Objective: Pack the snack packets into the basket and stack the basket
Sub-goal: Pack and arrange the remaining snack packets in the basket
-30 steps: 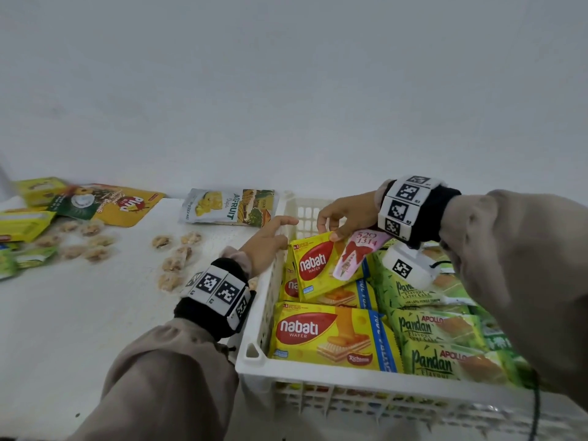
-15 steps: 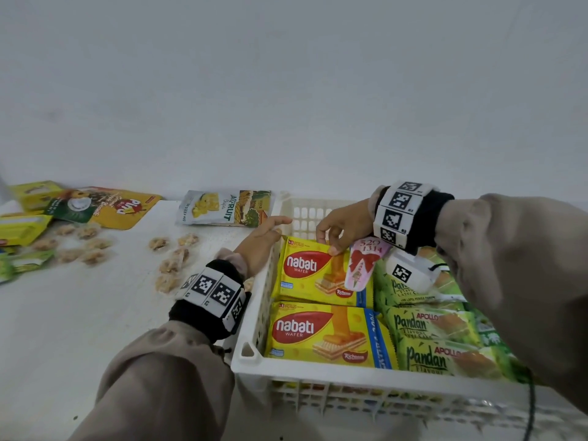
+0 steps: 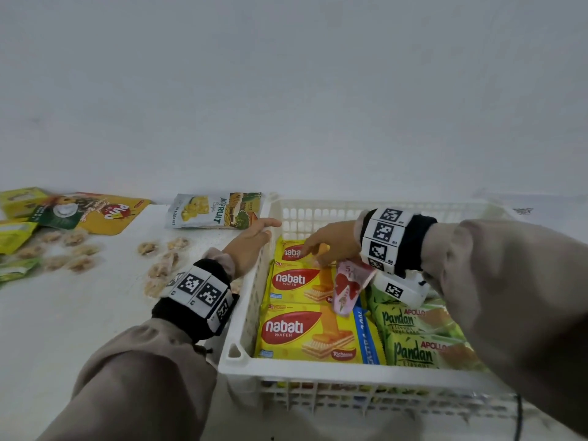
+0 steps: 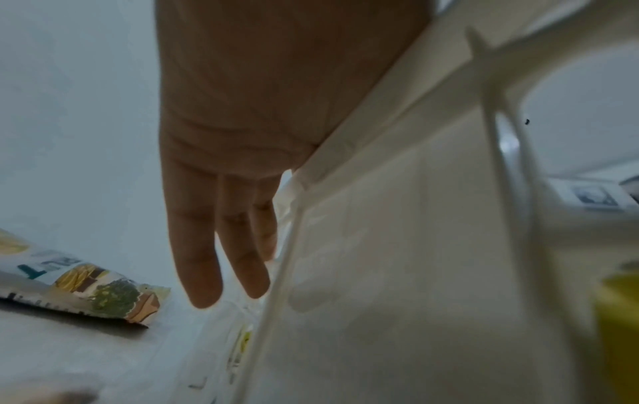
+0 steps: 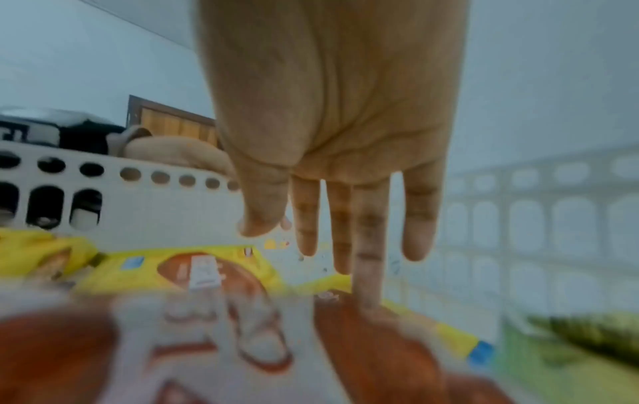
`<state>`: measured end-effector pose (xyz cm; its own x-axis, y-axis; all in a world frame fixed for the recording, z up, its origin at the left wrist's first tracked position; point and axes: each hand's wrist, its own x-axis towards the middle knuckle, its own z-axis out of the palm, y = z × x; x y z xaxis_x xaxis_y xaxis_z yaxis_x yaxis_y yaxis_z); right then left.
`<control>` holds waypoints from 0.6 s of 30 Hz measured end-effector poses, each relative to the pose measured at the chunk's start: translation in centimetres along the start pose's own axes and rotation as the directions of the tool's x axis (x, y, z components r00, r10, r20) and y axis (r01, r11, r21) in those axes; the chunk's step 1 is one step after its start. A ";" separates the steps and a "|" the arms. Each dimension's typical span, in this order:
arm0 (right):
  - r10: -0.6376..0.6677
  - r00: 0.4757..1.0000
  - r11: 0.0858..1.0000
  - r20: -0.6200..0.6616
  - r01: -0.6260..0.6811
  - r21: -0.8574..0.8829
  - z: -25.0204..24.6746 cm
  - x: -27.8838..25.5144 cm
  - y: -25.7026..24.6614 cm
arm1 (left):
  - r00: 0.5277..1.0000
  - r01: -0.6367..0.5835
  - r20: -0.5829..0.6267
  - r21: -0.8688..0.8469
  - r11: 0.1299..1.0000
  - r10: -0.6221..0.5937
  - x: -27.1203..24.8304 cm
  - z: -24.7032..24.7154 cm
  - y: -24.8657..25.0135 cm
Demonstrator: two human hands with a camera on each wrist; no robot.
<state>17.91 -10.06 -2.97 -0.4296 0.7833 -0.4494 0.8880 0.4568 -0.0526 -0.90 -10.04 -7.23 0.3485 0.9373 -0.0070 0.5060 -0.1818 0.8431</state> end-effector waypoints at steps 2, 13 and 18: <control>0.011 1.000 0.999 -0.013 -0.012 -0.045 -0.7 -1.1 0.0 | 0.999 0.018 0.042 0.089 0.996 -0.021 -0.1 -0.3 0.4; 0.343 0.884 0.937 -0.319 -0.302 0.174 -5.1 -16.9 7.4 | 0.936 -0.100 0.295 0.744 0.661 -0.190 -0.1 -3.6 12.8; 0.540 0.818 0.840 -0.200 -0.539 0.063 -2.5 -21.0 11.5 | 0.837 -0.208 0.476 0.732 0.649 -0.269 1.6 4.2 15.9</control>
<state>36.75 -20.20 8.10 0.0951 0.9715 -0.2172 0.9878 -0.0650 0.1416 10.97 -12.70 3.90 0.5313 0.6921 -0.4887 0.8335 -0.5303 0.1551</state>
